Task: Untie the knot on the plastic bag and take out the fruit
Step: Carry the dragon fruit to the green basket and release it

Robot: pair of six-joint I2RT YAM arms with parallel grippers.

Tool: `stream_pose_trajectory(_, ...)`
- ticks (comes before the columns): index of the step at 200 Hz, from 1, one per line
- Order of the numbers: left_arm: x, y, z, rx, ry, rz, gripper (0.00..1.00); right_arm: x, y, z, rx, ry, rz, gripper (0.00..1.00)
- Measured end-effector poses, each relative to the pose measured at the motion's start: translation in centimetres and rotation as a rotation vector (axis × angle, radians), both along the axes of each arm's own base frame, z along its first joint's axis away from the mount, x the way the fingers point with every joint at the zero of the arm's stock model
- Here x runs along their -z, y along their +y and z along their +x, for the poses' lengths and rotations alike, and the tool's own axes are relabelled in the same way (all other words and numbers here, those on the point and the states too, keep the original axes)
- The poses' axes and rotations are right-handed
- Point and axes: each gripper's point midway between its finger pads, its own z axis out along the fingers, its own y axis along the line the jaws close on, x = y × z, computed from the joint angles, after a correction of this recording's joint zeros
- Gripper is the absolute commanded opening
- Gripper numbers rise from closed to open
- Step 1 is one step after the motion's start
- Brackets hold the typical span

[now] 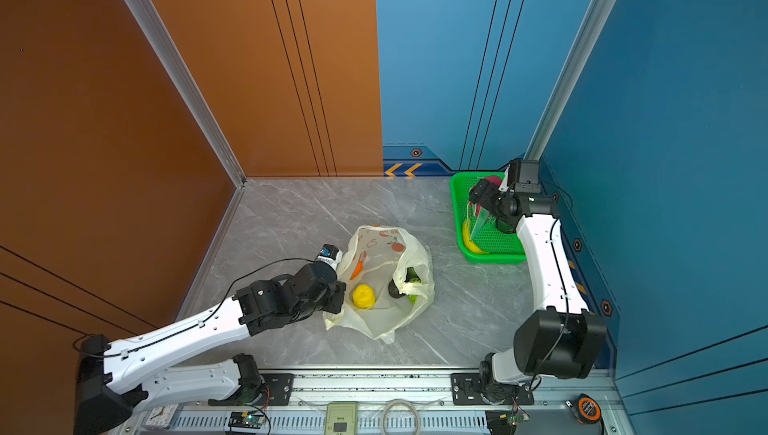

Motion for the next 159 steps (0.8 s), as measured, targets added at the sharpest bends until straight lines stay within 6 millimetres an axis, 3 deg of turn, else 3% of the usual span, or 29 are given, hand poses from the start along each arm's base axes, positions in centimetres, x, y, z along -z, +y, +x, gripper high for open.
stream_pose_trajectory(36, -0.1, -0.2, -0.3, 0.011, -0.001, -0.002, 0.00, 4.3, -2.1, 3.7, -0.021, 0.086, -0.080, 0.67)
stream_pose_trajectory(89, -0.1, -0.3, -0.5, 0.018, -0.001, -0.001, 0.00, 8.7, -3.6, 7.9, -0.071, 0.157, -0.176, 0.71)
stream_pose_trajectory(139, -0.1, -0.3, -0.5, 0.018, -0.001, -0.001, 0.00, 12.1, -4.5, 9.2, -0.095, 0.234, -0.244, 0.76)
stream_pose_trajectory(159, -0.1, -0.3, -0.5, 0.018, -0.001, -0.001, 0.00, 13.1, -4.7, 9.0, -0.099, 0.265, -0.255, 0.86)
